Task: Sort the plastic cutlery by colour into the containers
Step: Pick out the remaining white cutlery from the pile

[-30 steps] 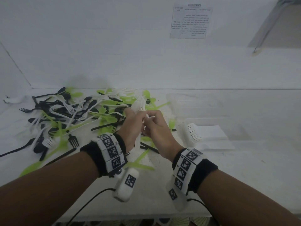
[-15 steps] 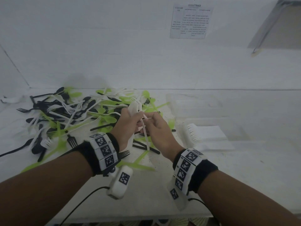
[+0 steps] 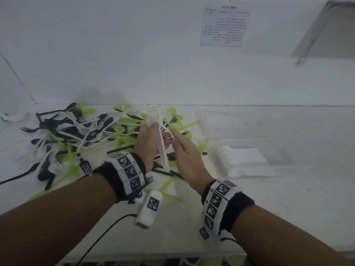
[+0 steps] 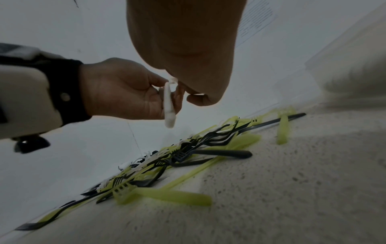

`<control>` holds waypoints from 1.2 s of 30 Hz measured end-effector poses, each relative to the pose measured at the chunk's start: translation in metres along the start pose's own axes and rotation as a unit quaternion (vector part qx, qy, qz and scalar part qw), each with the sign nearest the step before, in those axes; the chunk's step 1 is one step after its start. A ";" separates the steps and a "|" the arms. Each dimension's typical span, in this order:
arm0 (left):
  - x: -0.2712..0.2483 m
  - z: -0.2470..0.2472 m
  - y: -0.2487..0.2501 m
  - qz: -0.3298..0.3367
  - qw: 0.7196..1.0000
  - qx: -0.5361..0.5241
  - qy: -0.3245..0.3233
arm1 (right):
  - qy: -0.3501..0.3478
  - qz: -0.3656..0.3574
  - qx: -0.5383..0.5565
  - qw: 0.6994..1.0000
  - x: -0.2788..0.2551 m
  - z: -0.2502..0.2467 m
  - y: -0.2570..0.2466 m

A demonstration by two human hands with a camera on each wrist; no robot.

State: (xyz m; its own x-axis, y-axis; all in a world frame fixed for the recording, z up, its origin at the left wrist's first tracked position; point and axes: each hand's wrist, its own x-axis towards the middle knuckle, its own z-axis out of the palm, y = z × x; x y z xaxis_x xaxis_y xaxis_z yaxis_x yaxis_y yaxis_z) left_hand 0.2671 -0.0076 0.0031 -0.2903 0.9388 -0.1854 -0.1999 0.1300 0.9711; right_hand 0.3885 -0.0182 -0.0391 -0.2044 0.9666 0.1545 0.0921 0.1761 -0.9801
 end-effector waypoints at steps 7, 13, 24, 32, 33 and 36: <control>0.000 0.002 -0.003 0.025 0.999 0.033 0.019 | 0.000 -0.026 -0.029 0.999 -0.006 0.001 0.004; -0.005 0.003 -0.005 0.001 1.000 -0.006 -0.022 | 0.021 -0.086 -0.083 0.993 0.000 0.007 0.010; -0.008 -0.007 0.005 -0.020 0.995 0.001 -0.099 | -0.010 -0.014 0.035 0.999 0.008 -0.003 0.010; 0.007 -0.023 -0.008 -0.007 0.987 0.108 -0.122 | -0.056 -0.038 0.023 0.997 0.004 -0.004 -0.006; 0.007 -0.025 -0.008 0.000 0.983 0.133 -0.127 | -0.064 -0.055 0.007 0.996 0.006 -0.004 -0.007; 0.000 -0.032 -0.004 0.016 0.951 0.262 -0.162 | 0.001 -0.066 -0.073 0.995 0.013 -0.002 0.005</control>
State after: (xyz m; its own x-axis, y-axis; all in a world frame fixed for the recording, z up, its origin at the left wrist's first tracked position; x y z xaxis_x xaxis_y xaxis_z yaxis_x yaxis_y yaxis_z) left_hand 0.2378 -0.0182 -0.0061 0.0319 0.9831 -0.1803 0.3236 0.1606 0.9325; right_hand 0.3881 -0.0040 -0.0413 -0.2227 0.9335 0.2810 0.2059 0.3268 -0.9224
